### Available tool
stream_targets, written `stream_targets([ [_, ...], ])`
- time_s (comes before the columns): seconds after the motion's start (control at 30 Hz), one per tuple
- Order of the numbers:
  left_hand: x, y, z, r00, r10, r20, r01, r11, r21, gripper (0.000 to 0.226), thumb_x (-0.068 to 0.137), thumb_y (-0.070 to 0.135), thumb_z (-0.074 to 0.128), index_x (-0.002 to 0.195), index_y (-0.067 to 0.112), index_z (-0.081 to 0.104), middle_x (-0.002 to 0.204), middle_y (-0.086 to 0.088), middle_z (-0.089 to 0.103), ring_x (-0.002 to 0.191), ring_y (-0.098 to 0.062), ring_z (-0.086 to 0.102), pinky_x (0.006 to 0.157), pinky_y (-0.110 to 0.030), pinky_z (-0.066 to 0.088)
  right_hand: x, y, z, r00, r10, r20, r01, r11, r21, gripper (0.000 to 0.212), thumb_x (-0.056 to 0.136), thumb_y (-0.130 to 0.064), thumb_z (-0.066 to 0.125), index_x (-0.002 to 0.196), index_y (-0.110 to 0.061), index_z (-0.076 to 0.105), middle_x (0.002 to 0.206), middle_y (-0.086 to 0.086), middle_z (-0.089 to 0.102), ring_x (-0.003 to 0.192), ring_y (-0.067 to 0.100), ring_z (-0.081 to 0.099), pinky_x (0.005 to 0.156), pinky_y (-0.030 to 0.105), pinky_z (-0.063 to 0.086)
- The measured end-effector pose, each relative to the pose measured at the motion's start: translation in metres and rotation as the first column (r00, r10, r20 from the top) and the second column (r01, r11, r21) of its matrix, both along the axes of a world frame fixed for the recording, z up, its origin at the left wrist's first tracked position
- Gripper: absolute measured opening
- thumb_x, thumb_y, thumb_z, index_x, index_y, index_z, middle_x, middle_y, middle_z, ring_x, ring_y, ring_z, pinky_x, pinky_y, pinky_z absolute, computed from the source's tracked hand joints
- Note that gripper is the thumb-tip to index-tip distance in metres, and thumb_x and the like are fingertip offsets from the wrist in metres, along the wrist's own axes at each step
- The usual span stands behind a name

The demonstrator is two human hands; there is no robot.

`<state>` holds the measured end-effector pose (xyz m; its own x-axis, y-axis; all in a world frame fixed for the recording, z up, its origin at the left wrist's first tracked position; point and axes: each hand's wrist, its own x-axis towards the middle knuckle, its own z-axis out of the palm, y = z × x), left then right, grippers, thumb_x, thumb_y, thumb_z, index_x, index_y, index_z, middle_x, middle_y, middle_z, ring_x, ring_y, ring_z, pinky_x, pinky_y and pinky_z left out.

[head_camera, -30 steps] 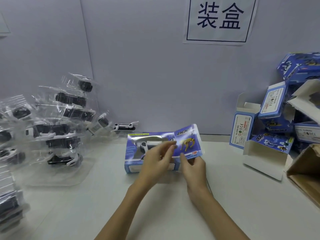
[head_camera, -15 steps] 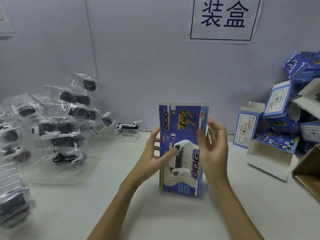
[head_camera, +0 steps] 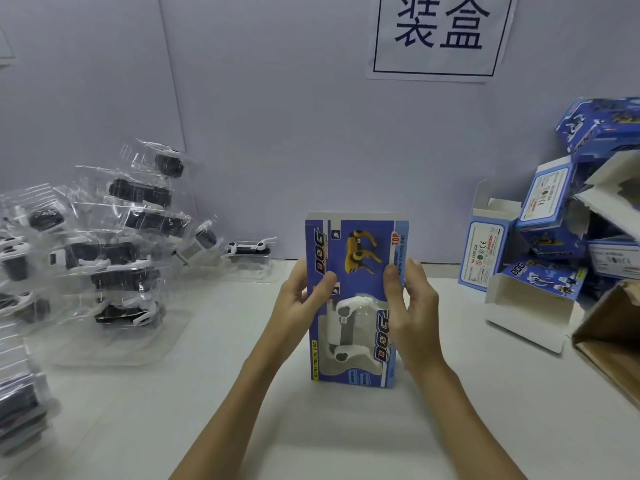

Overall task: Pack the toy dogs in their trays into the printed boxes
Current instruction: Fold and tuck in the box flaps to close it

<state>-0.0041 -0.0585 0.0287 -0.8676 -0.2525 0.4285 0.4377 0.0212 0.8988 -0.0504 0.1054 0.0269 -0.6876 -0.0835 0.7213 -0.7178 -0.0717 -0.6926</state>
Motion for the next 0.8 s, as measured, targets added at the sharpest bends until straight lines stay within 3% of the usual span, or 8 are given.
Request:
stream_targets([
  [0.1, -0.001, 0.006, 0.002, 1.000, 0.003, 0.009, -0.004, 0.995, 0.100, 0.043, 0.091, 0.061, 0.054, 0.120, 0.029, 0.061, 0.108, 0.011, 0.079, 0.100, -0.014, 0.077, 0.070, -0.020, 0.060, 0.001, -0.002, 0.001, 0.999, 0.007, 0.046, -0.007, 1.000, -0.001, 0.042, 0.102, -0.059, 0.050, 0.109, -0.019, 0.059, 0.110, 0.010, 0.066, 0.105, 0.035, 0.065, 0.081, 0.063, 0.058],
  [0.23, -0.001, 0.011, 0.005, 1.000, 0.006, -0.022, -0.004, 0.993, 0.116, 0.020, 0.098, 0.050, 0.055, 0.111, 0.043, 0.069, 0.109, 0.004, 0.079, 0.095, -0.018, 0.078, 0.066, -0.023, 0.060, 0.001, -0.002, 0.002, 0.998, 0.007, 0.059, -0.006, 0.999, -0.032, 0.007, 0.103, -0.036, 0.055, 0.104, -0.039, 0.060, 0.107, 0.001, 0.070, 0.100, 0.032, 0.071, 0.076, 0.062, 0.059],
  [0.33, -0.004, 0.013, 0.005, 0.997, 0.020, -0.069, -0.008, 0.985, 0.171, 0.030, 0.104, 0.040, 0.058, 0.133, 0.038, 0.051, 0.121, -0.006, 0.072, 0.103, -0.028, 0.076, 0.070, -0.030, 0.062, 0.001, -0.005, 0.003, 0.992, 0.099, 0.082, -0.086, 0.984, -0.154, 0.030, 0.103, -0.027, 0.059, 0.128, -0.040, 0.051, 0.122, -0.010, 0.069, 0.113, 0.022, 0.071, 0.077, 0.039, 0.065],
  [0.4, -0.005, 0.012, 0.006, 0.995, 0.020, -0.099, 0.000, 0.981, 0.195, 0.038, 0.106, 0.033, 0.056, 0.140, 0.043, 0.043, 0.124, -0.013, 0.068, 0.104, -0.029, 0.075, 0.072, -0.032, 0.062, 0.000, -0.007, 0.002, 0.991, 0.108, 0.077, -0.090, 0.973, -0.215, 0.046, 0.102, -0.022, 0.060, 0.143, -0.033, 0.042, 0.139, -0.006, 0.060, 0.131, 0.017, 0.061, 0.090, 0.031, 0.061],
  [0.53, -0.006, 0.014, 0.004, 0.991, 0.093, -0.098, -0.091, 0.995, 0.029, 0.033, 0.102, 0.037, 0.048, 0.123, 0.017, 0.064, 0.120, -0.007, 0.071, 0.107, -0.031, 0.071, 0.072, -0.032, 0.060, -0.004, -0.007, -0.005, 0.989, -0.147, 0.035, 0.149, 0.987, -0.063, 0.018, 0.102, -0.030, 0.049, 0.114, -0.030, 0.063, 0.140, 0.001, 0.052, 0.140, 0.011, 0.048, 0.098, 0.034, 0.056],
  [0.63, -0.006, 0.013, 0.000, 0.996, 0.063, -0.067, -0.062, 0.998, 0.008, 0.039, 0.100, 0.045, 0.050, 0.119, 0.014, 0.064, 0.117, -0.002, 0.073, 0.105, -0.025, 0.073, 0.070, -0.029, 0.062, -0.006, -0.010, -0.007, 0.989, -0.126, 0.082, 0.130, 0.990, -0.045, 0.026, 0.103, -0.039, 0.045, 0.106, -0.021, 0.064, 0.127, 0.004, 0.061, 0.125, 0.019, 0.059, 0.086, 0.044, 0.060],
  [0.73, -0.002, 0.000, -0.006, 0.993, -0.094, -0.075, 0.091, 0.995, -0.051, 0.044, 0.100, 0.048, 0.055, 0.138, 0.026, 0.054, 0.133, 0.004, 0.066, 0.115, -0.022, 0.070, 0.083, -0.030, 0.061, -0.004, -0.011, -0.005, 0.995, -0.097, 0.021, 0.098, 0.993, -0.060, 0.039, 0.103, -0.047, 0.042, 0.113, -0.017, 0.066, 0.124, 0.007, 0.064, 0.123, 0.015, 0.060, 0.083, 0.017, 0.052],
  [0.8, 0.001, -0.007, -0.010, 0.990, -0.132, -0.055, 0.124, 0.985, -0.120, 0.047, 0.097, 0.047, 0.061, 0.141, 0.036, 0.049, 0.137, 0.011, 0.063, 0.119, -0.022, 0.069, 0.090, -0.036, 0.061, -0.003, -0.009, -0.005, 0.997, -0.060, 0.048, 0.063, 0.996, -0.065, 0.047, 0.102, -0.052, 0.044, 0.115, -0.014, 0.068, 0.129, 0.002, 0.062, 0.125, 0.006, 0.059, 0.079, 0.010, 0.051],
])
